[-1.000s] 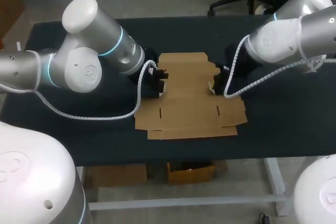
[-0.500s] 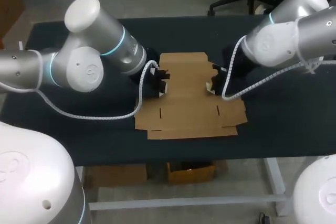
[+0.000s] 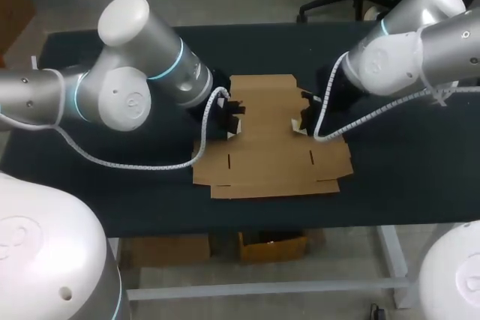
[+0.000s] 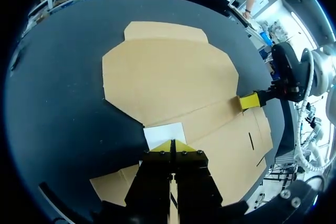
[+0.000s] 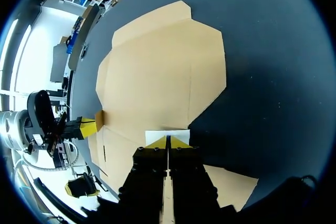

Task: Assemble the packaging by folding the flat box into shape, placing the metal phone stand inside, and closing the box properly

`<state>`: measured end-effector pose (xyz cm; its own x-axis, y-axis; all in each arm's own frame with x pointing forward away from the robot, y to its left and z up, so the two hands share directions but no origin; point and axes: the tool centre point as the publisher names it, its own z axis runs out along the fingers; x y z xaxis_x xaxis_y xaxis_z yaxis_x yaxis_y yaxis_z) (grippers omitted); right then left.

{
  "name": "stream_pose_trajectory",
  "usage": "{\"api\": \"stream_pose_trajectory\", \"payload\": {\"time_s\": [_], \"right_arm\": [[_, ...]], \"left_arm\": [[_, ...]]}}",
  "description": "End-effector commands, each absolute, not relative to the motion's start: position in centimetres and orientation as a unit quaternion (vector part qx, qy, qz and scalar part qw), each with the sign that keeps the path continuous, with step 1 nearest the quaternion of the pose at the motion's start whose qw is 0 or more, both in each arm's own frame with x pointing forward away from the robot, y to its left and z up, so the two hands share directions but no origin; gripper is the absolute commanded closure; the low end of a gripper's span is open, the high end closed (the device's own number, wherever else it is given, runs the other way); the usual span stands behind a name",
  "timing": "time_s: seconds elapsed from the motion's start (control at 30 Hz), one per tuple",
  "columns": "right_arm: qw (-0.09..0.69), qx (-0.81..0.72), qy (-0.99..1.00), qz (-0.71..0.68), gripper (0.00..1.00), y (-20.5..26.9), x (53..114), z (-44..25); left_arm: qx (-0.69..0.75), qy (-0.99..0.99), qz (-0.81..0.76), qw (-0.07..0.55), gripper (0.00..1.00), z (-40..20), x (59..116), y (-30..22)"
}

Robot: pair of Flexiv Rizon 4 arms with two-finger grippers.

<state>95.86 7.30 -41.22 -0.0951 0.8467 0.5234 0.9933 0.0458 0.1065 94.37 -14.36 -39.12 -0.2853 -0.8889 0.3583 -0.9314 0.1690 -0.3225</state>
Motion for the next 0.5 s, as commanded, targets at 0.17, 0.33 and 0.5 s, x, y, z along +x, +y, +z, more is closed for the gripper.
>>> {"api": "stream_pose_trajectory", "payload": {"time_s": [0.17,0.33,0.5], "right_arm": [[0.15,-0.665,-0.703,-0.204,1.0,7.88,96.12,-41.26],[0.143,-0.669,-0.703,-0.194,1.0,8.24,96.14,-41.24],[0.134,-0.678,-0.699,-0.184,1.0,8.48,95.94,-41.28]], "left_arm": [[0.604,-0.762,0.233,0.031,1.0,-39.64,94.63,-15.07],[0.605,-0.761,0.231,0.031,1.0,-39.86,94.74,-15.04],[0.606,-0.761,0.228,0.031,1.0,-40.1,94.87,-15.02]]}}
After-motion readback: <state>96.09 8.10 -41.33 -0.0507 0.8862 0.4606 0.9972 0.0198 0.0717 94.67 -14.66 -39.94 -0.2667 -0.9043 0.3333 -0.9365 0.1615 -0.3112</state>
